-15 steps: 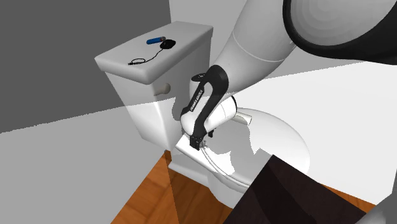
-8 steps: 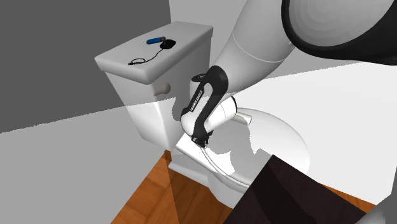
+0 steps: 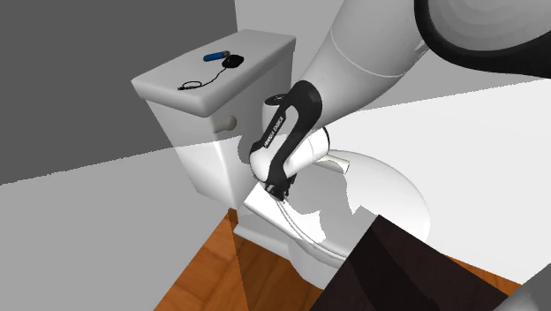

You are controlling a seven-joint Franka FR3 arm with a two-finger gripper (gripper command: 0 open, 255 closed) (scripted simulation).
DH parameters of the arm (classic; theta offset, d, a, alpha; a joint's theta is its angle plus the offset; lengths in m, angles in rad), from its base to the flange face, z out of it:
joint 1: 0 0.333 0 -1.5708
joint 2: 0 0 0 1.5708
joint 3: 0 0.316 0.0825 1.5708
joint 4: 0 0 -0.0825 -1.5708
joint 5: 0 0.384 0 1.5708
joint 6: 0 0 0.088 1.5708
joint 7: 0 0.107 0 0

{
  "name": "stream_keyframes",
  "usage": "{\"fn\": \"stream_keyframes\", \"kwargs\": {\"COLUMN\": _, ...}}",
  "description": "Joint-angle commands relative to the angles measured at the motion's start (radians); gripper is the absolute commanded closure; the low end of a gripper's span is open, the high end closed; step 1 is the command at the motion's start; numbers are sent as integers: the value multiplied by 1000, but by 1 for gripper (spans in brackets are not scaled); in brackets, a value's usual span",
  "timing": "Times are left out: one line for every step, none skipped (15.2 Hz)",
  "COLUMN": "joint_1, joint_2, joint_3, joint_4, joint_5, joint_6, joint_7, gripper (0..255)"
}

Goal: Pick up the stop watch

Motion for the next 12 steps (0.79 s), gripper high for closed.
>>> {"fn": "stream_keyframes", "kwargs": {"joint_1": 0, "joint_2": -27, "joint_3": -3, "joint_4": -7, "joint_5": -2, "joint_6": -20, "joint_7": -1, "gripper": 255}}
{"fn": "stream_keyframes", "kwargs": {"joint_1": 1, "joint_2": -40, "joint_3": -4, "joint_4": -9, "joint_5": -4, "joint_6": -31, "joint_7": 0, "gripper": 255}}
{"fn": "stream_keyframes", "kwargs": {"joint_1": 2, "joint_2": -53, "joint_3": -5, "joint_4": -11, "joint_5": -5, "joint_6": -43, "joint_7": 0, "gripper": 255}}
{"fn": "stream_keyframes", "kwargs": {"joint_1": 3, "joint_2": -66, "joint_3": -6, "joint_4": -13, "joint_5": -6, "joint_6": -54, "joint_7": 1, "gripper": 255}}
{"fn": "stream_keyframes", "kwargs": {"joint_1": 3, "joint_2": -79, "joint_3": -6, "joint_4": -14, "joint_5": -8, "joint_6": -65, "joint_7": 1, "gripper": 255}}
{"fn": "stream_keyframes", "kwargs": {"joint_1": 4, "joint_2": -92, "joint_3": -7, "joint_4": -15, "joint_5": -9, "joint_6": -77, "joint_7": 2, "gripper": 255}}
{"fn": "stream_keyframes", "kwargs": {"joint_1": 5, "joint_2": -105, "joint_3": -8, "joint_4": -16, "joint_5": -10, "joint_6": -88, "joint_7": 3, "gripper": 255}}
{"fn": "stream_keyframes", "kwargs": {"joint_1": 5, "joint_2": -117, "joint_3": -9, "joint_4": -17, "joint_5": -11, "joint_6": -100, "joint_7": 3, "gripper": 255}}
{"fn": "stream_keyframes", "kwargs": {"joint_1": 6, "joint_2": -129, "joint_3": -10, "joint_4": -17, "joint_5": -13, "joint_6": -112, "joint_7": 4, "gripper": 255}}
{"fn": "stream_keyframes", "kwargs": {"joint_1": 6, "joint_2": -142, "joint_3": -11, "joint_4": -18, "joint_5": -14, "joint_6": -124, "joint_7": 4, "gripper": 255}}
{"fn": "stream_keyframes", "kwargs": {"joint_1": 6, "joint_2": -144, "joint_3": -11, "joint_4": -18, "joint_5": -14, "joint_6": -126, "joint_7": 4, "gripper": 255}}
{"fn": "stream_keyframes", "kwargs": {"joint_1": 6, "joint_2": -144, "joint_3": -11, "joint_4": -18, "joint_5": -14, "joint_6": -126, "joint_7": 4, "gripper": 255}}
